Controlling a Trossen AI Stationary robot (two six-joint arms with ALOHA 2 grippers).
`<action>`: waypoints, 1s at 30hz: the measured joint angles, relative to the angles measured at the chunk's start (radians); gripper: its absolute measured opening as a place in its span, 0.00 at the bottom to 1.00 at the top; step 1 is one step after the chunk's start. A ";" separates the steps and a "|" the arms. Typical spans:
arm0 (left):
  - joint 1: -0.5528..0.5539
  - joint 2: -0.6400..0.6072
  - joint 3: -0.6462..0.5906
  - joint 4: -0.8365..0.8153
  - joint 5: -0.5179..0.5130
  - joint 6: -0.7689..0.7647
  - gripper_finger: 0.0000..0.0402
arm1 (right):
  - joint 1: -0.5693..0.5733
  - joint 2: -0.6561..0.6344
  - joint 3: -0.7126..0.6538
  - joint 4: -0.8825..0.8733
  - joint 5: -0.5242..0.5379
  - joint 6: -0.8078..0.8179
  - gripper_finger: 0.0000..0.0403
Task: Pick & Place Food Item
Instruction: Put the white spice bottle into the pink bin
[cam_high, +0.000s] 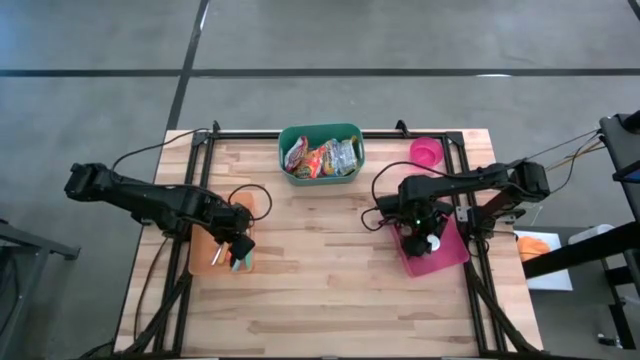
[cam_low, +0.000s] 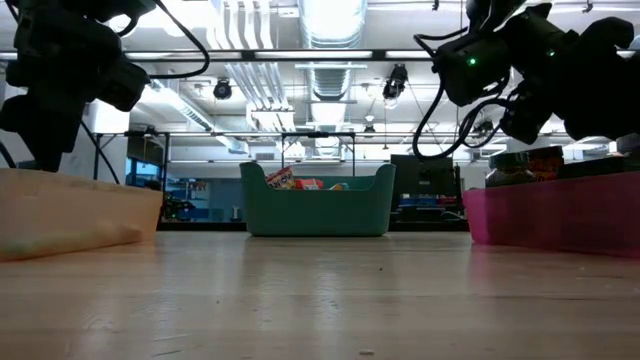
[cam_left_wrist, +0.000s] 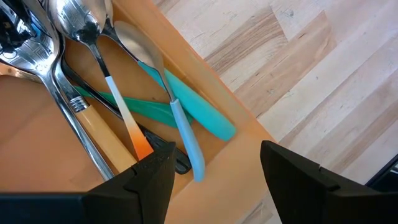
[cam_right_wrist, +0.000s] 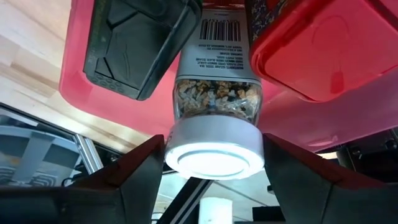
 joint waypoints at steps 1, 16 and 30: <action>0.000 0.000 0.000 0.000 0.000 0.000 0.59 | 0.000 0.000 0.000 0.000 0.000 -0.001 0.65; 0.000 0.000 0.000 0.008 0.000 0.000 0.59 | 0.000 -0.004 0.022 -0.003 -0.034 -0.023 0.66; 0.000 0.000 0.000 0.015 0.000 0.000 0.59 | 0.000 -0.004 0.148 -0.116 -0.009 -0.016 0.66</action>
